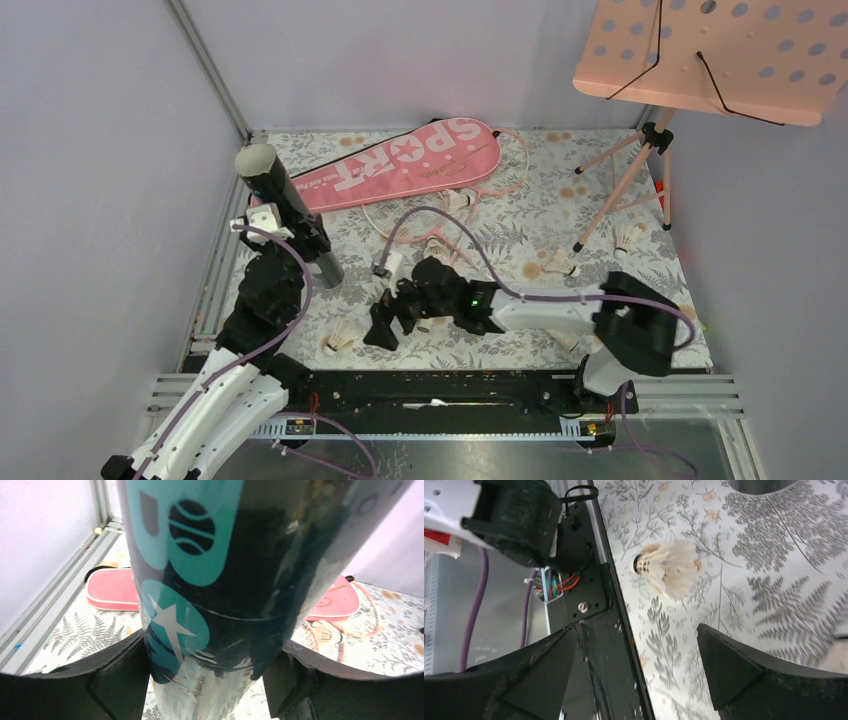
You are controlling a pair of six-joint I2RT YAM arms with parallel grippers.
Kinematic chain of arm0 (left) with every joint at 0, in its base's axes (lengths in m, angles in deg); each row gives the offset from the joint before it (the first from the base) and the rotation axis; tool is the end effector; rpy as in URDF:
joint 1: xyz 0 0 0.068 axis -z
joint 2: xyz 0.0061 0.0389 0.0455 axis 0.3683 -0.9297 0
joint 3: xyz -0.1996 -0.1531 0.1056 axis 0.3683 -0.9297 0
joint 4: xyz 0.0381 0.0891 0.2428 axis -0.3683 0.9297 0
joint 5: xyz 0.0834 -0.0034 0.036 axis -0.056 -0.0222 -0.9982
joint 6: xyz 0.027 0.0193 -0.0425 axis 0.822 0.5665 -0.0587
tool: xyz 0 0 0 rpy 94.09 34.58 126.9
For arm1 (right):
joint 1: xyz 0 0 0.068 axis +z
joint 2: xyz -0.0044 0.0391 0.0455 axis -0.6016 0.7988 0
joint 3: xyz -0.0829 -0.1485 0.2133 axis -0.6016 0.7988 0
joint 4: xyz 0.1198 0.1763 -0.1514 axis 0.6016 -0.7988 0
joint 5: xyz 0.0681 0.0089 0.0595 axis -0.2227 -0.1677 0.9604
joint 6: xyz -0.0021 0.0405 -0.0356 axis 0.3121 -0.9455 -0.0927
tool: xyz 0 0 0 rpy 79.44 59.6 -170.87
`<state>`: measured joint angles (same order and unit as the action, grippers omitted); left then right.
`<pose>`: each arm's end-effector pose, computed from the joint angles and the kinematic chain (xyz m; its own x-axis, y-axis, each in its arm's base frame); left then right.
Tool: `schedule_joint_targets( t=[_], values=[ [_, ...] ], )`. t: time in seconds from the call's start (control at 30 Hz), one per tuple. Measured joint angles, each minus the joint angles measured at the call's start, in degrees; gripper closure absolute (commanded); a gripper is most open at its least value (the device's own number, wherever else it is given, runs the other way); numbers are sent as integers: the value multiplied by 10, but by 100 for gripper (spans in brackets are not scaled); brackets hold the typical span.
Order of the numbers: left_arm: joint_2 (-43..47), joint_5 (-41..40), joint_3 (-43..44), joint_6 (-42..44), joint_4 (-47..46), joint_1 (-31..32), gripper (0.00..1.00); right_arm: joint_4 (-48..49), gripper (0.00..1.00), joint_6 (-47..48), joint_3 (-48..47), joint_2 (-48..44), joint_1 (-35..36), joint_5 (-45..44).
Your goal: Pack up the badminton gear
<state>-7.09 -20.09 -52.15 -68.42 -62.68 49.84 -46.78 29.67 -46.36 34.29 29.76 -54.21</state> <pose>0.1328 -0.0492 0.3137 0.0198 -0.2383 -0.9710 -0.0813 0.9676 -0.2391 0.1263 0.3193 0.2371 -0.3864 -0.2452 -0.8891 -0.9168 0.2072 0.3414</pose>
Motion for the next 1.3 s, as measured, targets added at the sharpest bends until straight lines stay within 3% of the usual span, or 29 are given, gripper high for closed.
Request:
schedule_joint_targets(
  t=[0.17,0.5,0.6,0.63,0.7,0.77,0.83,0.93,1.1,1.3],
  values=[
    [14,-31,0,-1,34,0,60,73,12,-8,-59,128,3,21],
    [14,-26,-1,-1,48,0,59,152,41,-23,-137,265,3,31],
    [17,-12,-2,1,47,0,59,155,58,-30,-139,279,3,40],
    [17,-8,-2,2,48,0,59,155,72,-32,-139,281,3,43],
    [21,2,-4,3,45,0,59,155,87,-37,-139,283,3,47],
    [22,14,-7,5,43,0,60,164,99,-50,-138,284,3,56],
    [22,28,-11,6,40,0,60,178,100,-56,-132,282,3,60],
    [22,64,-26,16,24,0,60,191,100,-63,-94,254,3,67],
    [23,178,-58,45,-11,0,60,131,100,-48,11,89,4,38],
    [-2,315,-63,79,-17,0,61,-59,100,-2,33,-163,5,-144]
  ],
)
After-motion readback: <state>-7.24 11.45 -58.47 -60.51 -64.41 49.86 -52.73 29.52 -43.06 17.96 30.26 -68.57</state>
